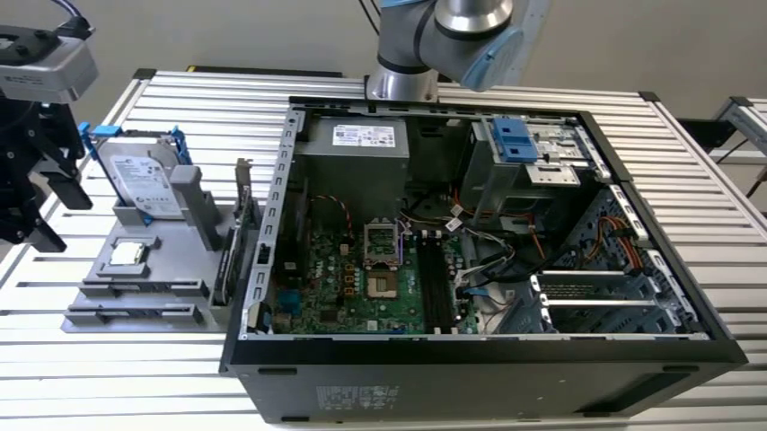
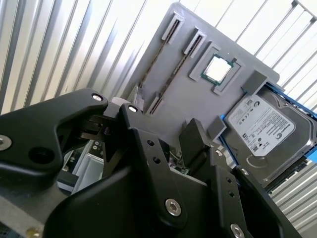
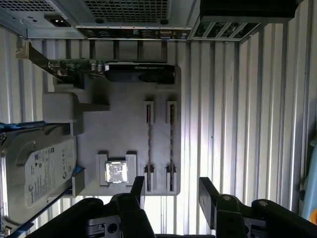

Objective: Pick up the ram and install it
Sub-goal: 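Pick up the ram and move it above insertion slot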

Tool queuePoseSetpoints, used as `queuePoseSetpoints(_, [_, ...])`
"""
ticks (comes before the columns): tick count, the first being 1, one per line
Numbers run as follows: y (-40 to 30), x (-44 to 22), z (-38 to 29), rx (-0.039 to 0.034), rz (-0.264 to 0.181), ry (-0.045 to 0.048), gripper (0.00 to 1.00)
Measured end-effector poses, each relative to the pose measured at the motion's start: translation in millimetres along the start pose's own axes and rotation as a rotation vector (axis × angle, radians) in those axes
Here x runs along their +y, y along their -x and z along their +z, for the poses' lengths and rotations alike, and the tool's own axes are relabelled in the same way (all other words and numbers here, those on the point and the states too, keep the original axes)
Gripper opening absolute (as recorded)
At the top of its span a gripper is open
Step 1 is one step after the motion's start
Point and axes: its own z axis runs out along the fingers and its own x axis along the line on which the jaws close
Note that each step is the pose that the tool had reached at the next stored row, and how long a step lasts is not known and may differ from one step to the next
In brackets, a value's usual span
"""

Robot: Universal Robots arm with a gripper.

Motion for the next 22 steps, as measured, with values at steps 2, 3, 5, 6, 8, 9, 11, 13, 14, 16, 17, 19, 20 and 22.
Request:
queuePoseSetpoints(2, [0.0, 0.0, 1.1, 0.0000, 0.000, -0.0013, 1.00])
queuePoseSetpoints(3, [0.0, 0.0, 1.5, -0.0001, 0.000, -0.0021, 1.00])
queuePoseSetpoints(5, [0.0, 0.0, 2.7, -0.0001, 0.000, -0.0033, 1.00])
queuePoseSetpoints(6, [-0.1, 0.0, 3.2, -0.0001, 0.000, -0.0040, 1.00])
queuePoseSetpoints(8, [-0.1, 0.0, 4.3, -0.0001, 0.000, -0.0055, 1.00])
queuePoseSetpoints(9, [-0.1, 0.0, 4.6, -0.0002, 0.000, -0.0064, 1.00])
queuePoseSetpoints(11, [-0.1, 0.0, 5.8, -0.0001, 0.000, -0.0077, 1.00])
queuePoseSetpoints(13, [-0.1, 0.0, 6.8, -0.0001, 0.000, -0.0091, 1.00])
queuePoseSetpoints(14, [-0.1, 0.0, 7.2, -0.0002, 0.000, -0.0099, 1.00])
queuePoseSetpoints(16, [-0.1, 0.0, 8.3, -0.0002, 0.000, -0.0115, 1.00])
queuePoseSetpoints(17, [-0.2, 0.0, 8.8, -0.0001, 0.000, -0.0121, 1.00])
queuePoseSetpoints(19, [-0.1, 0.0, 9.7, -0.0003, 0.000, -0.0138, 1.00])
queuePoseSetpoints(20, [-0.2, 0.0, 10.2, -0.0002, 0.000, -0.0146, 1.00])
queuePoseSetpoints(22, [-0.2, 0.0, 11.2, -0.0003, 0.000, -0.0163, 1.00])
